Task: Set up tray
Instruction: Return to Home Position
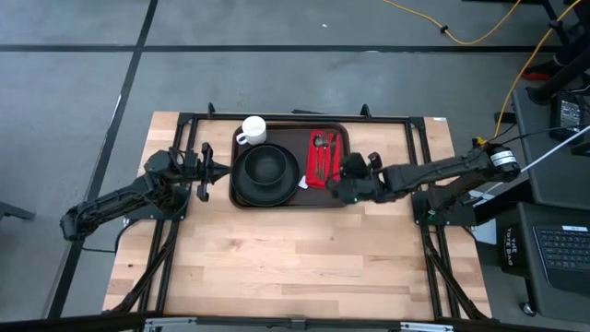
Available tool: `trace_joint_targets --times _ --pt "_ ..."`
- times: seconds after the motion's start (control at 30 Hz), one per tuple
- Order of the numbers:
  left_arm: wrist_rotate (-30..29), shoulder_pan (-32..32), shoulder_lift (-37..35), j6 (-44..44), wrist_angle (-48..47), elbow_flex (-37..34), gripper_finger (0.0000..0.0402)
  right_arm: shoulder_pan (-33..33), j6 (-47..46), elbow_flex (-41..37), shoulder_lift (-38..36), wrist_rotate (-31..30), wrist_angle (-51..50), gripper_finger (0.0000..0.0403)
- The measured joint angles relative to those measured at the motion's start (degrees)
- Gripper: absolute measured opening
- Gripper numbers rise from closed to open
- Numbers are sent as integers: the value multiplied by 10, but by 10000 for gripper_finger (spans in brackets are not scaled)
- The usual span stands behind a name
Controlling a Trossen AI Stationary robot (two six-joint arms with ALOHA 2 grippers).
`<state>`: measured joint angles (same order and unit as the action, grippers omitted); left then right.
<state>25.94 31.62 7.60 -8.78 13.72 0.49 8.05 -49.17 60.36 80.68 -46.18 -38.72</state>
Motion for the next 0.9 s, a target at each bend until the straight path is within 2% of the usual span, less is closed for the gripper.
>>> trace_joint_targets --times 0.23,0.4,0.5,0.7,0.8,0.9 --pt "-89 -82 0 18 0 0 2 54 -14 -2 0 -42 2 11" --pt "-185 -157 0 40 -1 0 2 77 -11 -44 0 -81 54 4" --pt "-204 -195 0 54 -10 0 1 85 24 -74 0 -76 100 6" --pt "-285 -235 -9 72 -4 0 2 88 57 -125 -48 -60 132 4" --pt "-290 -244 -14 74 -7 0 1 88 92 -179 -88 -58 213 4" --pt "-303 -247 -14 81 -8 0 2 88 180 -252 -126 -41 347 4"
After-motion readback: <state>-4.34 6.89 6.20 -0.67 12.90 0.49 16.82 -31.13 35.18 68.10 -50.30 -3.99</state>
